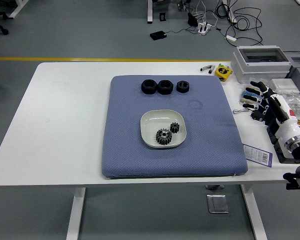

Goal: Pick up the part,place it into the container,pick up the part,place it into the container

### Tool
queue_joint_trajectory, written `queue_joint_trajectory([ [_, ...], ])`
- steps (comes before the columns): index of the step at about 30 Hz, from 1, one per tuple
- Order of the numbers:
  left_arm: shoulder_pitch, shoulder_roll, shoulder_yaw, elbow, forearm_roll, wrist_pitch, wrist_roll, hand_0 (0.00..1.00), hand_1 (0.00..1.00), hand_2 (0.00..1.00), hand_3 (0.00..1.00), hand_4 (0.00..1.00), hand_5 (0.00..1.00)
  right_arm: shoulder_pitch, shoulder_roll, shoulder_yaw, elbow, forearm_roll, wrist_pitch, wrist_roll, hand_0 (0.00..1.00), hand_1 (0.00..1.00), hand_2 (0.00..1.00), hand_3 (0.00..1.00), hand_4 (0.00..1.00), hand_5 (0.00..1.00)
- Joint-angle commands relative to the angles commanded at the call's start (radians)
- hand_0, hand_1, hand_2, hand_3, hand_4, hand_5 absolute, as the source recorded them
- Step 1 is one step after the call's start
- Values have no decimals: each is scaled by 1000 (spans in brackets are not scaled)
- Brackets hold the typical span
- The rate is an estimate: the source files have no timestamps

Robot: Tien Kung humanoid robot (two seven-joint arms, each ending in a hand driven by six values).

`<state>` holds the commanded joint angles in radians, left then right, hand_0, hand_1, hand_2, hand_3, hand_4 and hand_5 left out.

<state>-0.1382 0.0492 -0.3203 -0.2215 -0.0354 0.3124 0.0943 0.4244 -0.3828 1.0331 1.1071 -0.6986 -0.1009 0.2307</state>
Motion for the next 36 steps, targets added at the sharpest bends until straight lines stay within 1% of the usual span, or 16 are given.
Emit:
queue_joint_trajectory([
  [1,0,0,1,0,0,0,0,526,551,679,596,584,568,0,0,2,0,0,0,-1,414,589,708,769,998,816],
  [5,1,0,1,0,0,-1,0,526,551,679,596,584,568,-1,-1,8,0,1,-3,-1,414,589,708,769,998,816],
  [6,0,0,2,0,-1,-1,-1,526,552,677,596,585,568,-1,0,10,0,2,-4,-1,358,556,693,745,998,814],
  [11,-1,1,2,0,-1,-1,0,526,552,677,596,585,568,3,3,12,-1,4,-5,-1,358,556,693,745,998,814],
  [12,-1,1,3,0,-1,-1,0,526,551,679,597,585,568,3,3,12,-1,4,-4,-1,387,571,712,746,998,812],
  [24,0,0,0,1,-1,-1,0,526,550,680,597,586,570,2,-2,12,7,3,2,-6,406,581,728,750,998,811],
  [25,1,0,-1,1,0,0,0,526,552,681,597,586,570,2,-2,12,7,2,4,-7,450,598,760,787,998,810],
  [30,2,1,-2,0,4,-1,1,526,552,681,597,586,570,2,-1,9,7,3,10,-9,450,598,760,787,998,810],
  [31,3,1,-3,0,5,-1,1,526,551,680,598,587,570,2,0,9,7,3,11,-9,502,614,777,798,998,809],
  [36,4,3,-7,0,14,-1,3,526,551,680,598,587,570,3,2,6,7,3,11,-8,502,614,777,798,998,809],
])
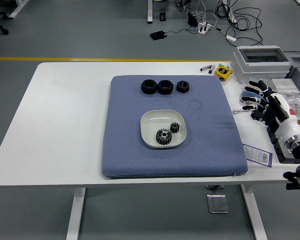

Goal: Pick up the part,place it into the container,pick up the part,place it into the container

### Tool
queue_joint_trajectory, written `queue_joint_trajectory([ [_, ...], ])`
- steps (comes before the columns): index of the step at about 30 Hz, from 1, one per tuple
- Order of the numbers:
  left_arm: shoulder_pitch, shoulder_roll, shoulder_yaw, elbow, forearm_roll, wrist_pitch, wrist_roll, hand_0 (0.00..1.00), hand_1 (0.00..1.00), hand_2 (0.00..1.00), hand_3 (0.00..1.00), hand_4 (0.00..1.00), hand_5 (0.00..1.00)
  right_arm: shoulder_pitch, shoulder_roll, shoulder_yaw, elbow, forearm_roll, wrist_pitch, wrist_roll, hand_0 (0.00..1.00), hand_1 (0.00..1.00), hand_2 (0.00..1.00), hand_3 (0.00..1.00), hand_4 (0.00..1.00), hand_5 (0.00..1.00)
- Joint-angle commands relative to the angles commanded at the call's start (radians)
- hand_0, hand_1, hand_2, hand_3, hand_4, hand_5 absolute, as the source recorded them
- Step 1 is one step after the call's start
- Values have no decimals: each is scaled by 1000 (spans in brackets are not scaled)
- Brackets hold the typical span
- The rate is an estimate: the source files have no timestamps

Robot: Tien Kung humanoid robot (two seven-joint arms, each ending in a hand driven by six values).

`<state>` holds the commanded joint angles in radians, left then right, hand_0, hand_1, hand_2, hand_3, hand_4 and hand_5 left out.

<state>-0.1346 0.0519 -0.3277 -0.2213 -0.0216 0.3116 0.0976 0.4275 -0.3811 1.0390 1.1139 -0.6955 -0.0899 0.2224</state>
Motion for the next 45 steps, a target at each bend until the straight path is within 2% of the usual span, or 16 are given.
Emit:
queue_joint_trajectory([
  [1,0,0,-1,0,2,0,1,526,551,678,598,587,570,0,0,-1,0,0,0,0,580,640,783,800,998,809],
  [6,2,0,-8,0,14,0,4,526,551,678,598,587,570,-5,5,-8,2,-5,4,-5,580,640,783,800,998,809],
  [7,3,0,-10,0,16,1,4,526,550,678,598,587,570,-6,7,-10,1,-6,4,-6,751,708,795,798,998,810],
  [12,5,-1,-18,0,31,1,9,526,550,678,598,587,570,-10,8,-12,1,-7,3,-4,751,708,795,798,998,810],
  [13,5,-1,-20,0,33,1,9,526,550,679,597,586,571,-10,7,-12,1,-9,5,-5,868,789,811,812,998,828],
  [24,2,1,-11,0,21,0,5,526,550,678,597,586,572,-9,8,-5,2,-31,17,-16,907,809,823,820,998,846],
  [25,1,1,-10,0,20,0,5,527,549,676,596,585,572,-8,9,-5,2,-40,20,-23,998,885,912,981,998,940],
  [30,-1,1,-9,0,19,-1,5,527,549,676,596,585,572,-3,11,1,0,-87,72,-69,998,885,912,981,998,940],
  [31,-1,1,-9,0,19,-1,5,527,550,677,596,584,570,-3,12,3,-1,-85,75,-70,998,998,998,998,998,968],
  [32,-1,1,-9,0,18,-1,5,527,550,677,596,584,570,-3,13,4,-1,-83,76,-70,998,998,998,998,998,968],
  [39,-3,1,-5,0,14,-1,4,527,550,675,596,584,569,-2,9,17,-4,-44,59,-98,998,998,998,998,998,998],
  [45,-4,1,-6,0,13,-1,4,527,549,675,596,584,569,-2,9,19,-4,-38,29,-77,998,998,998,998,998,998],
])
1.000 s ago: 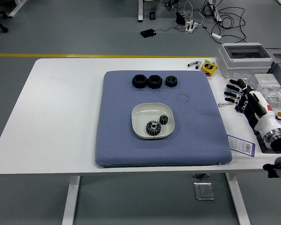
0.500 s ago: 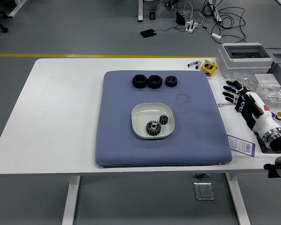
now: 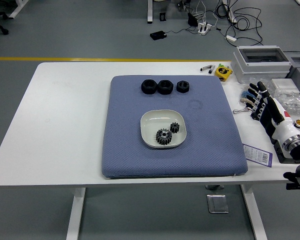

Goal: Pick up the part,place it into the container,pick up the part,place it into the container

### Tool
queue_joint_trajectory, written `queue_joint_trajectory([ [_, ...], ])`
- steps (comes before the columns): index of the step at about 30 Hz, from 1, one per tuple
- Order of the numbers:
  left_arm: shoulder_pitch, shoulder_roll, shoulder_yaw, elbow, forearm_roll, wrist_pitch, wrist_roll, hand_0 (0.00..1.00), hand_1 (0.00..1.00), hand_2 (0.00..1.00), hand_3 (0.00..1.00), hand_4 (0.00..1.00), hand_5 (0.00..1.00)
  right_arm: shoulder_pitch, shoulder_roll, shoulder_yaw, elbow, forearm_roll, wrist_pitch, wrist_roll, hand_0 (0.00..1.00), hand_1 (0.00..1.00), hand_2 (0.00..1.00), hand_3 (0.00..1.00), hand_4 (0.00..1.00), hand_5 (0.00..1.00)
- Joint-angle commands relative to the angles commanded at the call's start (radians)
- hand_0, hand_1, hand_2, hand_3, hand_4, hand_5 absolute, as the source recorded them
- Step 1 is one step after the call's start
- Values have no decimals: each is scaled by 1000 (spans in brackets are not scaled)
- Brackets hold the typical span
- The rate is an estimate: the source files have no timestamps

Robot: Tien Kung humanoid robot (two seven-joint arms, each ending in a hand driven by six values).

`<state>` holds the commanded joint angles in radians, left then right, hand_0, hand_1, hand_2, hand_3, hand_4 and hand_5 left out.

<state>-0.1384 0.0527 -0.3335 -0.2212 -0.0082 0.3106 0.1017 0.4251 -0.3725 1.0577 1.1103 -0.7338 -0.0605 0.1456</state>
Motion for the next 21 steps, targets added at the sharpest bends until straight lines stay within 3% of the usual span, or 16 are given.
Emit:
queue_joint_trajectory([
  [15,-1,1,1,0,0,-1,0,528,550,674,597,585,569,5,-1,8,7,99,-74,70,998,998,998,998,998,998],
  [16,-1,1,2,0,0,-1,0,528,550,672,597,585,570,5,-2,9,9,103,-80,74,998,909,890,934,998,998],
  [21,-3,3,1,0,3,-1,1,528,550,672,597,585,570,8,-3,4,16,117,-117,91,998,909,890,934,998,998],
])
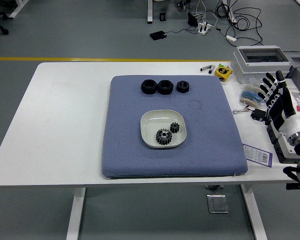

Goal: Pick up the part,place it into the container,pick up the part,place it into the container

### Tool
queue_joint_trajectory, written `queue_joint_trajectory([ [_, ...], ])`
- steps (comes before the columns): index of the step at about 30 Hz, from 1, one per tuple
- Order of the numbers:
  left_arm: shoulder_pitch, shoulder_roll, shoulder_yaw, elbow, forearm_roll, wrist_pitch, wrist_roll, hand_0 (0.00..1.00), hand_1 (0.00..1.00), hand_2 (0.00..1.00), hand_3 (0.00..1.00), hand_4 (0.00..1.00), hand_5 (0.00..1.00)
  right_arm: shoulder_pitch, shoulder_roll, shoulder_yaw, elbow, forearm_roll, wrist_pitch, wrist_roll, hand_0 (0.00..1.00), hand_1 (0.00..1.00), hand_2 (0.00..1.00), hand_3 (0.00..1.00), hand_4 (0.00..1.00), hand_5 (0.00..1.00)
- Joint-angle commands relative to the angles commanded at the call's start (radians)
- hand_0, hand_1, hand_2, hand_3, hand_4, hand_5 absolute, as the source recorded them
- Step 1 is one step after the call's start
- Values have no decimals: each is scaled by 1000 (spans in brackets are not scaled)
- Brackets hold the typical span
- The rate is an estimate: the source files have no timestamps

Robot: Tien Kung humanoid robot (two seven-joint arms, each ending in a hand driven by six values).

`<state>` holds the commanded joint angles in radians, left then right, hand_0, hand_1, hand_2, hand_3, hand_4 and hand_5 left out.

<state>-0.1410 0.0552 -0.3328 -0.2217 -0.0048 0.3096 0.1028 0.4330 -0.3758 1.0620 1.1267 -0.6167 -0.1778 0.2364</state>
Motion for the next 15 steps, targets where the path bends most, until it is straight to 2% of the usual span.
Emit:
queue_joint_trajectory([
  [1,0,0,0,0,0,0,0,528,549,673,597,586,570,0,0,0,1,3,-8,9,567,641,676,740,998,998],
  [6,-1,1,1,0,-1,0,0,528,549,673,597,586,570,2,2,2,4,54,-65,81,567,641,676,740,998,998],
  [7,-1,1,1,0,0,0,0,527,548,673,597,587,571,3,2,3,5,65,-72,93,192,304,390,422,998,924],
  [12,0,0,-2,0,3,0,1,527,548,673,597,587,571,4,0,3,10,111,-105,148,192,304,390,422,998,924],
  [13,1,0,-3,0,5,0,1,528,548,672,597,587,571,4,0,1,10,116,-106,156,52,133,235,247,953,732],
  [15,2,0,-5,0,8,0,2,528,548,672,597,587,571,2,1,-1,11,116,-109,167,52,133,235,247,953,732],
])
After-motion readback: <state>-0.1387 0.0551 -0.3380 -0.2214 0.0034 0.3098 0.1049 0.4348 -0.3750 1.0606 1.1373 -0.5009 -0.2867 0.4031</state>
